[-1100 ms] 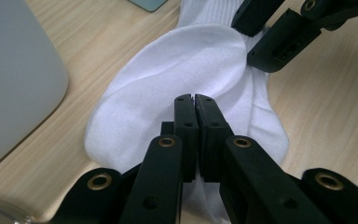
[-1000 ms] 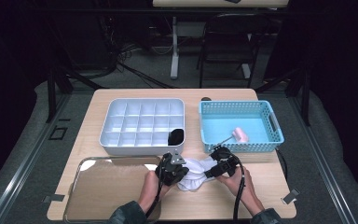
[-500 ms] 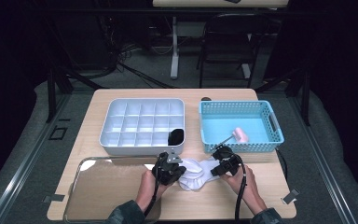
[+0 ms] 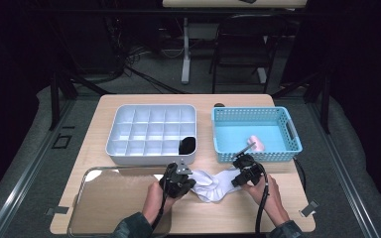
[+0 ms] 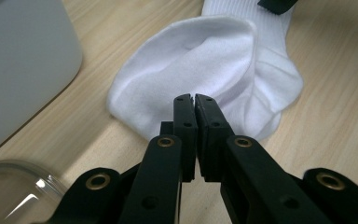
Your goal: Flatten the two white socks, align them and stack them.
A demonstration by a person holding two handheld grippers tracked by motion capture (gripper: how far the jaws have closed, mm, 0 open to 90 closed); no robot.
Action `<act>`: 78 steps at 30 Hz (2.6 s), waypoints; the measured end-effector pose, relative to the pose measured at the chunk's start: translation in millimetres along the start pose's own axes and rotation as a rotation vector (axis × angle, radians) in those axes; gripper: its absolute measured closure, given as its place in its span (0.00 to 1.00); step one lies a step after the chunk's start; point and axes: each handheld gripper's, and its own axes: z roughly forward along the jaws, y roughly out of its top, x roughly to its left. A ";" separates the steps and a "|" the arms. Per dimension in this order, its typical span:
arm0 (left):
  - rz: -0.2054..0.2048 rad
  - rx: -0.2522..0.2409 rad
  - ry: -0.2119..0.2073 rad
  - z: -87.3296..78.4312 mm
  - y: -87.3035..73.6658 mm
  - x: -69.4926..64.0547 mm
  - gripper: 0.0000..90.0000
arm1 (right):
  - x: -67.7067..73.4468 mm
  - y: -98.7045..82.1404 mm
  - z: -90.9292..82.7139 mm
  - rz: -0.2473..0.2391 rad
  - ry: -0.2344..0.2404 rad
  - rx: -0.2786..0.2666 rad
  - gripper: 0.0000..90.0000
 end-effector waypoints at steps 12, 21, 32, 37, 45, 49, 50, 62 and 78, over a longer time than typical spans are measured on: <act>-0.010 0.032 0.006 -2.7 -1.2 4.6 0.94 | -6.3 -3.6 -2.9 0.022 -0.003 0.004 0.78; -0.001 -0.008 0.008 -7.1 13.2 -4.6 0.62 | -4.3 -4.1 -15.9 0.026 0.000 -0.114 0.63; 0.101 0.028 0.060 26.8 37.1 -29.2 0.49 | -2.0 -1.0 -7.4 0.031 -0.017 -0.088 0.52; 0.139 0.070 0.110 40.2 34.9 -29.2 0.64 | -1.8 -1.4 -0.7 0.067 -0.021 -0.086 0.52; 0.117 0.014 0.098 33.5 27.5 -23.8 0.92 | -2.7 0.8 0.9 0.055 -0.037 -0.056 0.57; 0.066 -0.026 0.086 16.4 23.4 -12.7 0.92 | -2.5 2.1 -0.1 0.039 -0.048 -0.034 0.57; 0.054 -0.033 0.083 12.1 22.2 -9.5 0.92 | -2.6 1.8 0.3 0.038 -0.049 -0.039 0.58; -0.003 -0.044 0.090 -9.3 11.0 8.1 0.89 | -2.2 1.7 1.7 0.041 -0.051 -0.055 0.60; -0.037 0.008 0.101 -23.7 -2.9 20.8 0.83 | -10.2 -0.4 -1.3 0.052 -0.052 -0.037 0.59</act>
